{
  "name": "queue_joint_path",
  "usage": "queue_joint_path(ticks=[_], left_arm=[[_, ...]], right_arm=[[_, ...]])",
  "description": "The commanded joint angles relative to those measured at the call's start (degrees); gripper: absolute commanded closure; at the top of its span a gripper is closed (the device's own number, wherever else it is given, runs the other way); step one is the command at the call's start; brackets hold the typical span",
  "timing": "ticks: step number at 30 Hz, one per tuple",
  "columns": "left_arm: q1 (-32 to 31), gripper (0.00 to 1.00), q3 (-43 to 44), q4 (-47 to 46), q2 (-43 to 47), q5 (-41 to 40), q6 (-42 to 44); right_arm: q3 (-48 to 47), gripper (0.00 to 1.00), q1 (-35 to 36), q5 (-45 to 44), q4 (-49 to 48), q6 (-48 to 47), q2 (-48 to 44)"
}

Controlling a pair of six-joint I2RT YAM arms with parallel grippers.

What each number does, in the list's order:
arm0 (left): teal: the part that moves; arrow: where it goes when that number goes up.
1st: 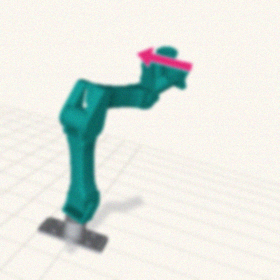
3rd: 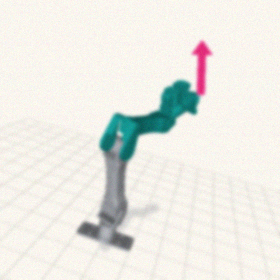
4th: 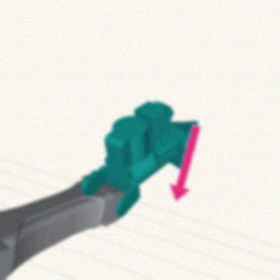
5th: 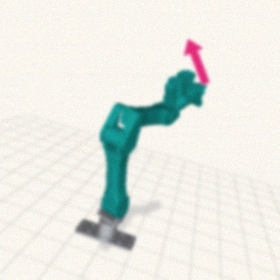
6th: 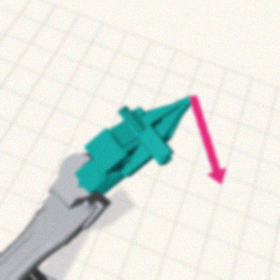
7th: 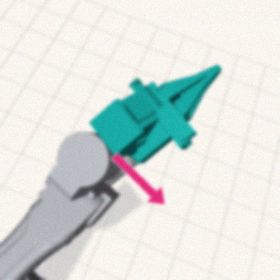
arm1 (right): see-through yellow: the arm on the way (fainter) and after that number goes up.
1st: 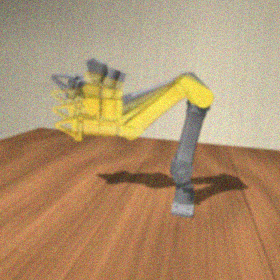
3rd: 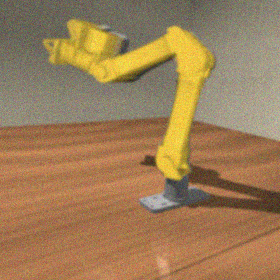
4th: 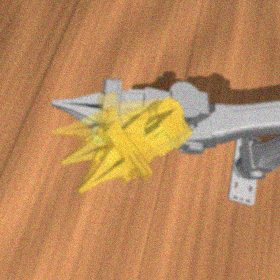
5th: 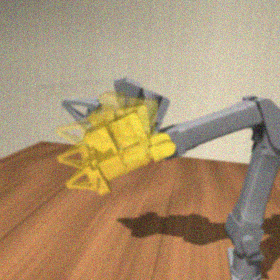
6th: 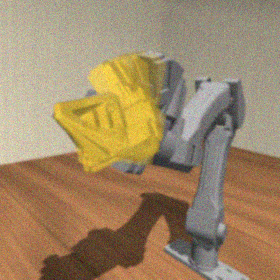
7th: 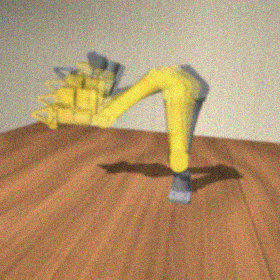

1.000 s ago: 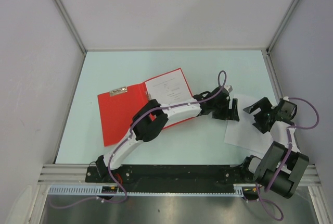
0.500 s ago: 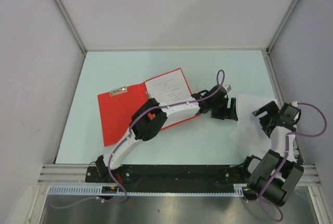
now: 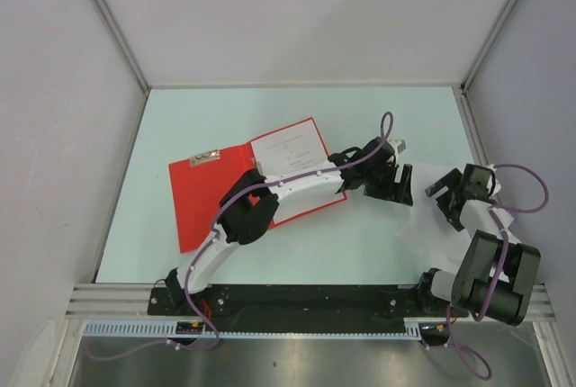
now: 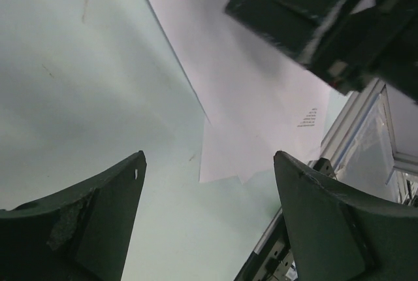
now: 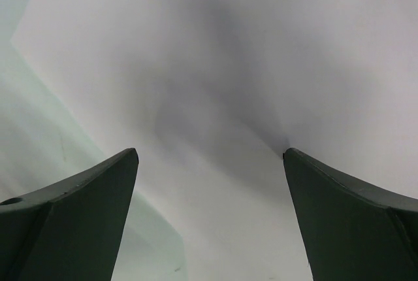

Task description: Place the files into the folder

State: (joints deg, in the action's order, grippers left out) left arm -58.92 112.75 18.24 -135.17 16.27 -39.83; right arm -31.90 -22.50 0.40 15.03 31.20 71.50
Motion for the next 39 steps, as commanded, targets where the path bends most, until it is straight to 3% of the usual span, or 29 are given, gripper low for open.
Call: queue_joint_path(ticks=[1,5,8,14,19,25,29,39], left_arm=[[0.0,0.14,3.0,2.1,6.3,-0.2,3.6],[0.3,0.14,2.7,3.6,7.6,-1.3,5.5],[0.4,0.14,2.8,4.4,8.3,-1.8,6.5],[0.2,0.14,-0.8,1.5,9.6,1.8,5.2],[-0.4,0.13,-6.8,-2.0,12.9,5.2,4.7],[-0.5,0.11,-11.0,-3.5,16.0,7.2,3.9],[-0.8,0.11,-12.6,-3.6,17.5,8.2,3.8],[-1.0,0.11,-13.0,-4.4,19.4,10.3,3.6]], right_arm=[[2.2,0.00,8.8,2.7,-0.9,9.2,4.2],[2.4,0.00,15.5,6.4,-6.6,14.7,7.6],[0.1,0.00,16.7,7.9,-6.0,13.1,6.8],[-9.0,0.00,7.7,-4.6,-0.4,-1.2,0.8],[-11.7,0.00,-3.6,-12.9,-2.3,-10.0,1.3],[-12.7,0.00,-13.4,-10.1,-3.6,-11.6,6.2],[-12.7,0.00,-15.7,-9.4,-4.1,-13.0,7.1],[-10.8,0.00,-18.8,1.8,-6.0,-12.6,11.8]])
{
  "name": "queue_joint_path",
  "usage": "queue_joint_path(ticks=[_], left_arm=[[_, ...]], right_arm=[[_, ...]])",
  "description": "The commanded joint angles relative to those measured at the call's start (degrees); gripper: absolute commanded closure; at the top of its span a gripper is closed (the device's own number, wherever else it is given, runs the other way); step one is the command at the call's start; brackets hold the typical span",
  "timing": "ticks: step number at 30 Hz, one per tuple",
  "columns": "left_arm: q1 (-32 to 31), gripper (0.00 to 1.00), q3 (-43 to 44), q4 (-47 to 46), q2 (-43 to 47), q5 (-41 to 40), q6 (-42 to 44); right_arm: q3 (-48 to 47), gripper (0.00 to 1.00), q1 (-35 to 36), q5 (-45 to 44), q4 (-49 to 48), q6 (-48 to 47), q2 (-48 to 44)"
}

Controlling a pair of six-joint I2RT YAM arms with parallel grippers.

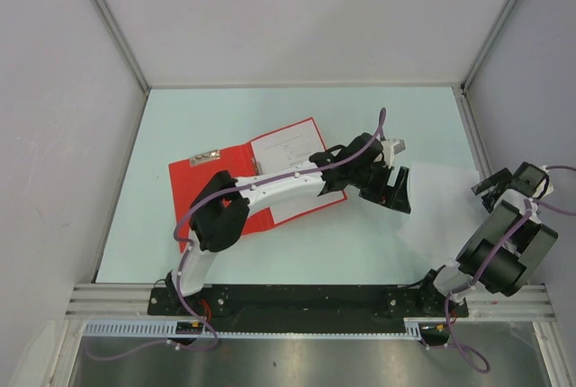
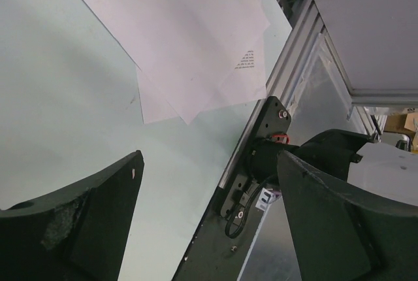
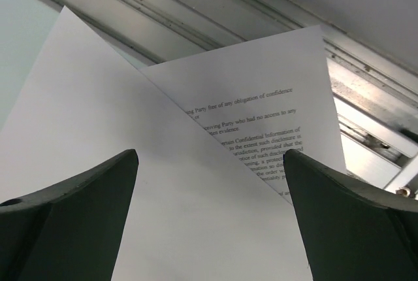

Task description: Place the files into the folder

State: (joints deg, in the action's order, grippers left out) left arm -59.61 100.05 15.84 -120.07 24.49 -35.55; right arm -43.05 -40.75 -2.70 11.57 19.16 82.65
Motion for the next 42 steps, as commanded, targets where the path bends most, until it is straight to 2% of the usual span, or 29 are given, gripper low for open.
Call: queue_joint_path(ticks=[1,5,16,24,30,34,35,37,42], left_arm=[[-0.2,0.11,-0.4,-2.3,4.4,2.2,-0.7],[-0.3,0.11,-0.5,-2.9,4.3,2.6,-1.4],[-0.3,0.11,-1.3,-3.4,6.0,2.7,-1.4],[0.6,0.12,-1.2,-3.6,4.8,1.3,-1.5],[2.5,0.14,6.6,2.0,-2.9,-1.8,0.7],[2.9,0.20,16.7,7.3,-11.1,-5.1,1.8],[2.9,0.23,18.8,8.7,-15.2,-5.7,1.7],[2.8,0.28,21.9,10.7,-17.8,-7.1,1.2],[2.8,0.32,20.9,12.2,-20.5,-14.5,0.6]], right_arm=[[0.6,0.00,-0.5,5.0,-2.7,-0.5,0.8],[0.9,0.00,-0.2,7.0,-2.7,-0.2,0.9],[1.7,0.00,1.8,5.3,-1.9,-0.6,4.0],[3.5,0.00,11.5,3.1,0.4,3.1,1.3],[6.0,0.00,14.6,8.0,2.0,8.5,-0.5],[8.0,0.00,15.0,13.9,1.3,9.0,-1.0],[8.4,0.00,15.3,14.5,1.3,9.1,-1.2],[8.7,0.00,16.2,14.9,1.8,8.7,-2.5],[9.1,0.00,17.5,15.9,2.5,8.2,-5.1]])
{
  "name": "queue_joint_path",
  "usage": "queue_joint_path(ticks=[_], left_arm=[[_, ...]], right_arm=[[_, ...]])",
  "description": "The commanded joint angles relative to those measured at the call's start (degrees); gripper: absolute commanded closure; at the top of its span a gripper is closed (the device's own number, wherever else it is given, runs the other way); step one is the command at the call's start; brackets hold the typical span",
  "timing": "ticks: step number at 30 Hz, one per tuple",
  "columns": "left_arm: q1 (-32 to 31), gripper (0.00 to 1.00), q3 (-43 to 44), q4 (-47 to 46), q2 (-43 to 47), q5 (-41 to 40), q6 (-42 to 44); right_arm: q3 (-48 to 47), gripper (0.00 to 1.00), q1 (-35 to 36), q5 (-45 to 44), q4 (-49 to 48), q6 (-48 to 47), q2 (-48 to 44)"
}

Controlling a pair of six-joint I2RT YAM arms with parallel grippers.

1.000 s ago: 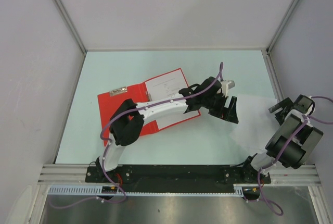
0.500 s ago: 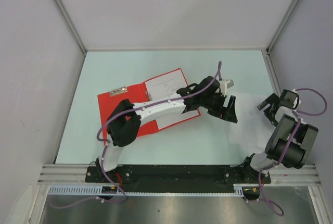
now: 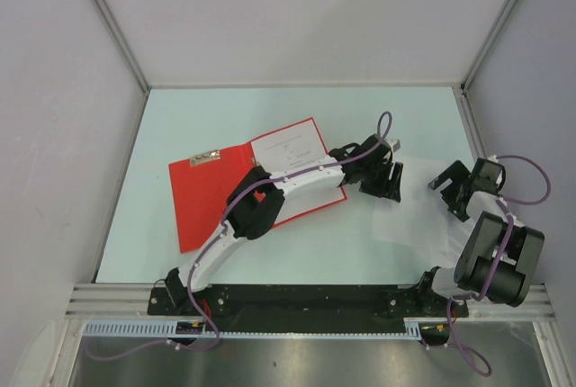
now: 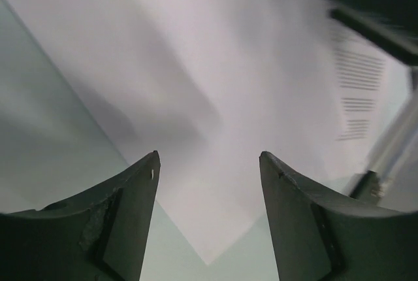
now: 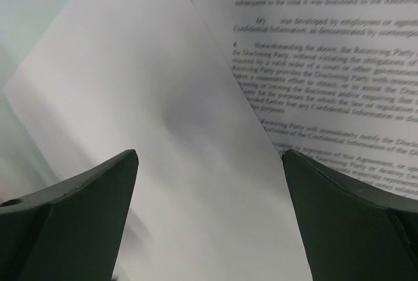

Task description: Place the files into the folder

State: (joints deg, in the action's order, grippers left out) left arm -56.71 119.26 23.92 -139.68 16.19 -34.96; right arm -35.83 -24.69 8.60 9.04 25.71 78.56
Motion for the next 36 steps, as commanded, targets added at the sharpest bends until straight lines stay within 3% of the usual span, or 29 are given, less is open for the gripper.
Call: queue_joint_path(ticks=[1,8,19,30,36], left_arm=[[-0.1,0.32,1.2,4.1,-0.9,-6.8,-0.5],[0.5,0.32,-3.4,2.4,-1.7,-6.0,-4.2],[1.4,0.34,-8.0,-1.9,-0.2,-3.4,-5.9],[2.7,0.34,-10.5,-4.4,1.4,-1.8,-5.3],[3.2,0.34,-11.4,-5.3,2.0,-1.2,-5.4]], right_arm=[[1.9,0.00,2.3,4.3,5.0,1.4,-1.1],[2.1,0.00,6.3,4.3,2.4,-0.7,2.5],[2.2,0.00,7.9,17.8,0.5,-0.8,4.9],[3.7,0.00,3.0,22.8,7.4,-2.5,-5.3],[6.7,0.00,1.8,28.5,4.5,1.5,-7.8]])
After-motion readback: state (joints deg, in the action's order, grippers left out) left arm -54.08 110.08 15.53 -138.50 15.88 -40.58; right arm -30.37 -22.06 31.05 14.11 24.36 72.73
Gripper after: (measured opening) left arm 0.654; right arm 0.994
